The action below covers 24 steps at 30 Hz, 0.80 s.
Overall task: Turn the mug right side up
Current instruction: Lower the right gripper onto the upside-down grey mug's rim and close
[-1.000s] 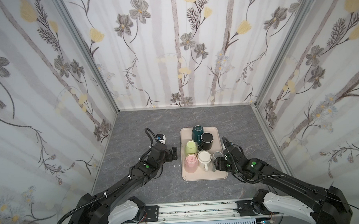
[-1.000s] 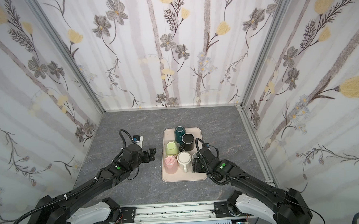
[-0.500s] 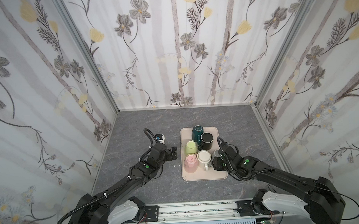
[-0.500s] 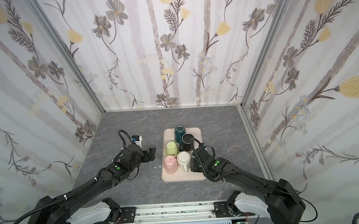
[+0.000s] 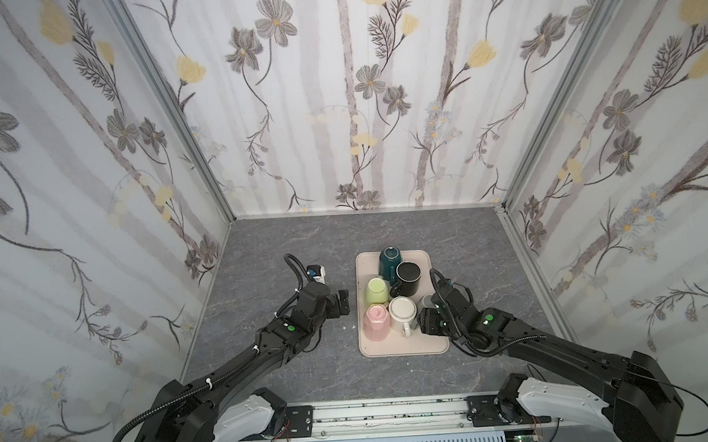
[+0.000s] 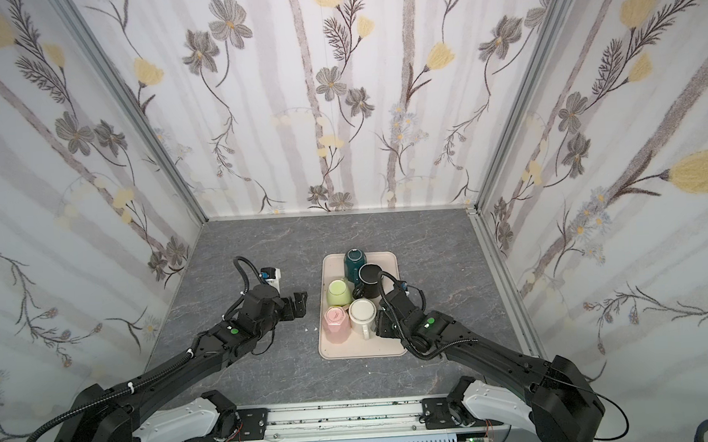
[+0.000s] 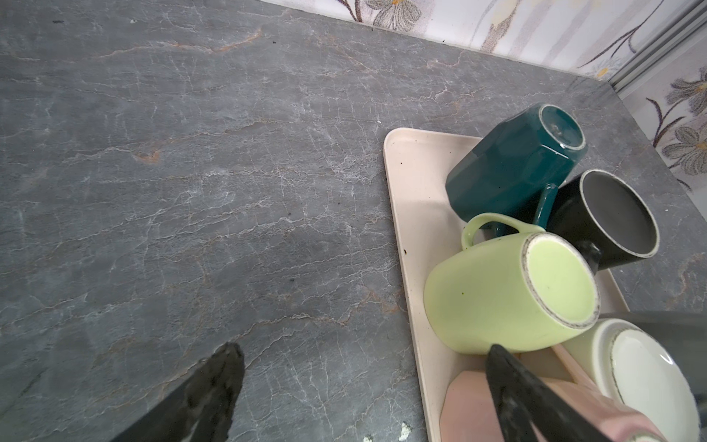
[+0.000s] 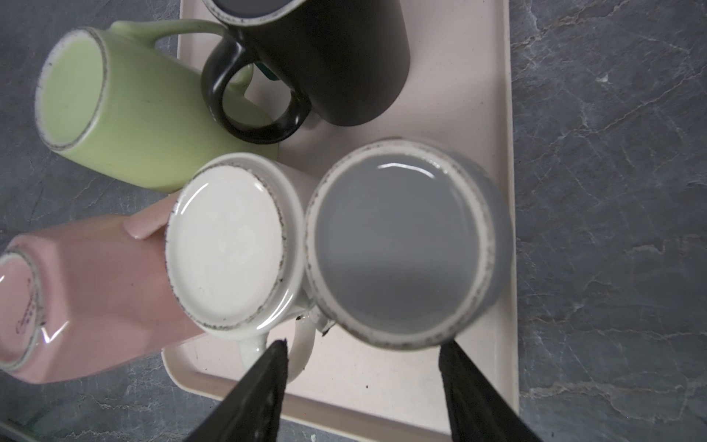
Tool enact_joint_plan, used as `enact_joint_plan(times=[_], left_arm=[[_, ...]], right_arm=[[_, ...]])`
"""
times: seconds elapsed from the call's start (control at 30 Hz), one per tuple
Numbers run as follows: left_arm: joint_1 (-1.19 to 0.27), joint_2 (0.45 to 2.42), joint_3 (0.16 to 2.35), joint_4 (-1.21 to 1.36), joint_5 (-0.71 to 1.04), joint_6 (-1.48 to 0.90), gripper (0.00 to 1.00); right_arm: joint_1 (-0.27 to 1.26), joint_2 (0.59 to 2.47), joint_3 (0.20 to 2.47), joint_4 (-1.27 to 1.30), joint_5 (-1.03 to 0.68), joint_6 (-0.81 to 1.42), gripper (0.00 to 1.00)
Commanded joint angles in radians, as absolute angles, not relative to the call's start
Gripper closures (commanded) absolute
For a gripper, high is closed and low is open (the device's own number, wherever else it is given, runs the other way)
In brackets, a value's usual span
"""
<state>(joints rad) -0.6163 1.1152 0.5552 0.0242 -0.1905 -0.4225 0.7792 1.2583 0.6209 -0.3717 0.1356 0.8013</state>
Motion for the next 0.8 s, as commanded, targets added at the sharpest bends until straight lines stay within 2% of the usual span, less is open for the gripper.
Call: enact_joint_plan(times=[0.0,0.2,0.37,0.47,0.77], left_arm=[[-0.615,1.117,0.554,0.032,-0.207,-0.44,0.0],[-0.616,1.112,0.554,0.03,-0.205,-0.441,0.0],[-0.616,1.108,0.554,0.028,-0.205,-0.443,0.0],[-0.615,1.107,0.554,0.028,-0.206,-0.443,0.0],[-0.615,1.111,0.552,0.029,-0.209,-0.442,0.0]], right_arm=[[0.774,1.274,0.632,-0.299,0.156,0.838,0.35],[0.758,1.299,0.657,-0.28,0.198,0.832,0.32],[0.733,1.356,0.681,-0.283,0.203,0.791,0.36],[0.721,1.384,0.694,-0.291,0.214,0.775,0.42],[0.712,1.413,0.709,-0.362,0.274,0.749,0.42]])
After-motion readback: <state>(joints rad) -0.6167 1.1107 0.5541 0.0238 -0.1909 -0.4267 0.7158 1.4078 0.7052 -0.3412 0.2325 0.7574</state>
